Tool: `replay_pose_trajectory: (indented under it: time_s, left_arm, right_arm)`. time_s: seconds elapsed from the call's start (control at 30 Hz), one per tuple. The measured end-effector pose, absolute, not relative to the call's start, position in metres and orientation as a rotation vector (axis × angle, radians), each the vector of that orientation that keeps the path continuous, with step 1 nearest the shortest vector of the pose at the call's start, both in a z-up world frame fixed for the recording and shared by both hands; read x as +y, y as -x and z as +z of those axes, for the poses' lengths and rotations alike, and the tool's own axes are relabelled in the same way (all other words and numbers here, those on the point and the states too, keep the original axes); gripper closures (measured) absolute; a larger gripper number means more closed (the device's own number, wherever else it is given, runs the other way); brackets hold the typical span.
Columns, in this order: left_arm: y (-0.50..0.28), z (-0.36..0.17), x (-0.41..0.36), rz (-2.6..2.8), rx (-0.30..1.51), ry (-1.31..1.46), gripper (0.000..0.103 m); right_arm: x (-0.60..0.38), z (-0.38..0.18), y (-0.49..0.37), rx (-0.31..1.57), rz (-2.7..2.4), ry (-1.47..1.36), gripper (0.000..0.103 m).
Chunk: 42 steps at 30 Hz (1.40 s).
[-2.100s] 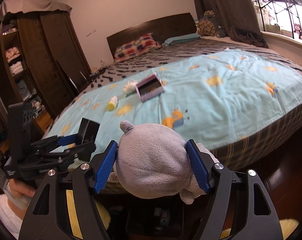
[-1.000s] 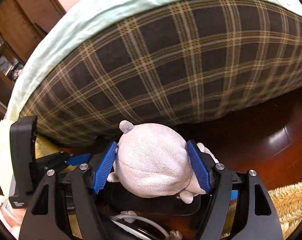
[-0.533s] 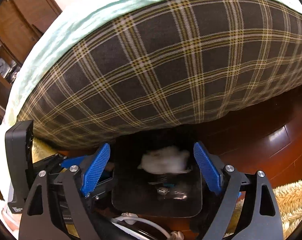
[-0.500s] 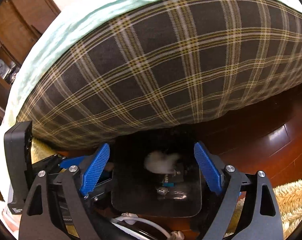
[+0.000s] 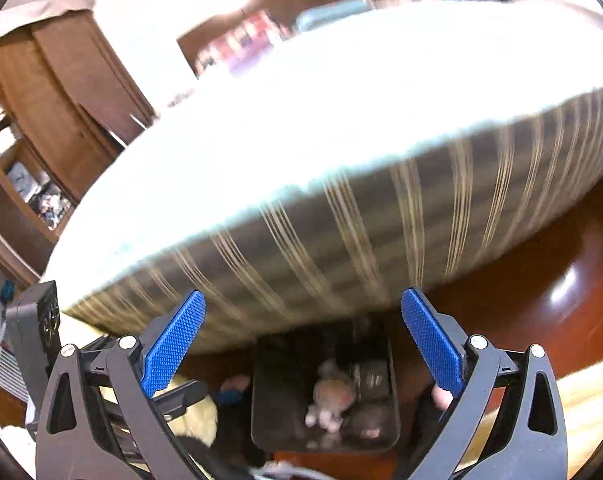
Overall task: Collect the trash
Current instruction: 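Raise both grippers back up over the items on the bed, then grasp the yellow bottle with the left gripper while the right reaches into the pink box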
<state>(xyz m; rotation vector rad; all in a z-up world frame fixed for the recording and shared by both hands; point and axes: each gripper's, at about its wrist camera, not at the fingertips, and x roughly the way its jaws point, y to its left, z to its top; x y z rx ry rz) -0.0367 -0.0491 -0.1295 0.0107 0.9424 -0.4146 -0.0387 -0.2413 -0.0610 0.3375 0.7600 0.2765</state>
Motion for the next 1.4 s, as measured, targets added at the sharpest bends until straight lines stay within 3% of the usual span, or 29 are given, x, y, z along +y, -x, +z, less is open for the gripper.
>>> replay_pose_trajectory:
  time_s: [0.2, 0.43, 0.7, 0.83, 1.0, 1.07, 1.23, 1.4]
  left_arm:
    - [0.024, -0.056, -0.023, -0.394, 0.817, 0.001, 0.008]
    - [-0.028, 0.002, 0.007, -0.277, 0.729, 0.008, 0.008]
    - [-0.099, 0.003, 0.021, -0.167, 0.744, -0.025, 0.008]
    - [-0.130, -0.006, 0.023, -0.156, 0.773, -0.013, 0.008]
    - [-0.160, -0.010, 0.018, -0.125, 0.780, -0.017, 0.009]
    - [-0.171, -0.013, 0.018, -0.119, 0.789, -0.003, 0.018]
    - [-0.195, -0.026, 0.016, -0.124, 0.835, 0.038, 0.032]
    - [-0.210, -0.034, 0.010, -0.136, 0.858, 0.033, 0.033]
  right_arm:
    - [-0.235, 0.009, 0.013, 0.652, 0.293, -0.217, 0.003]
    - [-0.220, 0.037, -0.034, 0.649, 0.333, -0.164, 0.003]
    - [-0.194, 0.043, -0.089, 0.653, 0.347, -0.129, 0.005]
    - [-0.189, 0.043, -0.121, 0.673, 0.369, -0.145, 0.016]
    - [-0.179, 0.034, -0.162, 0.727, 0.404, -0.160, 0.047]
    - [-0.173, 0.029, -0.173, 0.751, 0.396, -0.146, 0.052]
    - [-0.164, 0.014, -0.196, 0.828, 0.338, -0.127, 0.057]
    - [-0.161, 0.001, -0.206, 0.868, 0.289, -0.071, 0.057]
